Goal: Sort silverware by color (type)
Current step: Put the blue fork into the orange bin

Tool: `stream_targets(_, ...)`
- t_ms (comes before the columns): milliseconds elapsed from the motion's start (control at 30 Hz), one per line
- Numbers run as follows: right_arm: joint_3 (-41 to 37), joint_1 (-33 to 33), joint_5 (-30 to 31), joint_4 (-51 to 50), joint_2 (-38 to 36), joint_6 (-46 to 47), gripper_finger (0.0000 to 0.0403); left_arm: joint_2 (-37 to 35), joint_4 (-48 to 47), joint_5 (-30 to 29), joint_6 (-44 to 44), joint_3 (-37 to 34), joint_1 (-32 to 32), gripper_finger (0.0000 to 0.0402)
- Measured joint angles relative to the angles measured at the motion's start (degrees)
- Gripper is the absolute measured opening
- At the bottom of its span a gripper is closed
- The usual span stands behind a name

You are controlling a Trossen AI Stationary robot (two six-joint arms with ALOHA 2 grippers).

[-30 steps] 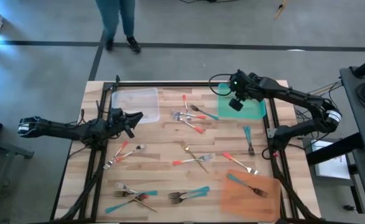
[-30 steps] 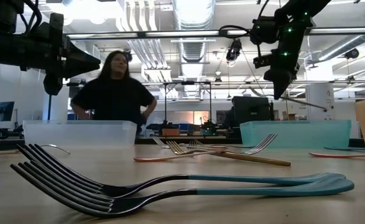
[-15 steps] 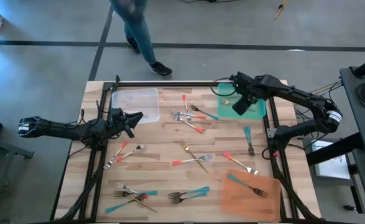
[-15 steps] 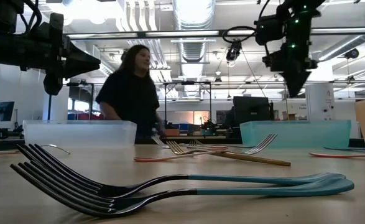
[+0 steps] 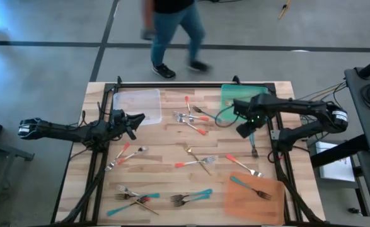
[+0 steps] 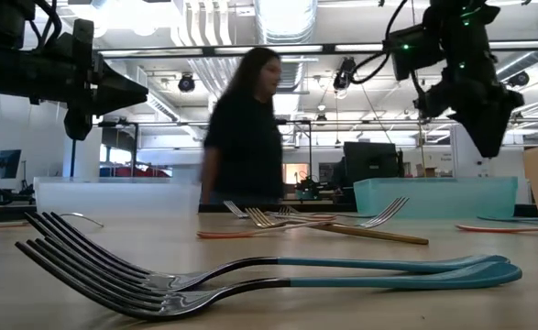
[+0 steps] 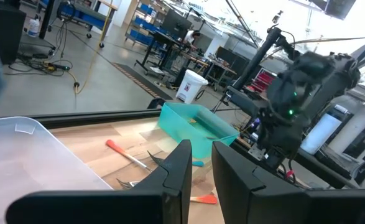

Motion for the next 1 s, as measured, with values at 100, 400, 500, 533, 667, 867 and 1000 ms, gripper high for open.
stream_targets(100, -2.6, 3.2, 0.2, 0.3, 0.0, 3.5, 0.0100, 0.0, 0.0, 0.0, 0.0, 0.0, 0.0, 0.0046)
stream_targets(400, -11.7, 7.3, 2.0, 1.8, 0.0, 8.8, 0.0099, 0.0, 0.0, 0.0, 0.0, 0.0, 0.0, 0.0046)
stream_targets(500, -13.4, 7.4, 2.0, 4.7, -0.2, 9.0, 0.0092, 0.0, 0.0, 0.0, 0.0, 0.0, 0.0, 0.0046)
stream_targets(533, -13.8, 7.4, 2.0, 5.8, -0.2, 9.2, 0.0089, 0.0, 0.0, 0.0, 0.0, 0.0, 0.0, 0.0046)
stream_targets(667, -15.4, 7.4, 1.9, 11.0, -0.2, 10.6, 0.0079, 0.0, 0.0, 0.0, 0.0, 0.0, 0.0, 0.0046)
stream_targets(867, -16.2, 7.4, 1.5, 14.9, -0.2, 10.6, 0.0073, 0.0, 0.0, 0.0, 0.0, 0.0, 0.0, 0.0046)
stream_targets(1000, -16.2, 7.4, 1.4, 16.6, -0.2, 12.2, 0.0073, 0.0, 0.0, 0.0, 0.0, 0.0, 0.0, 0.0046)
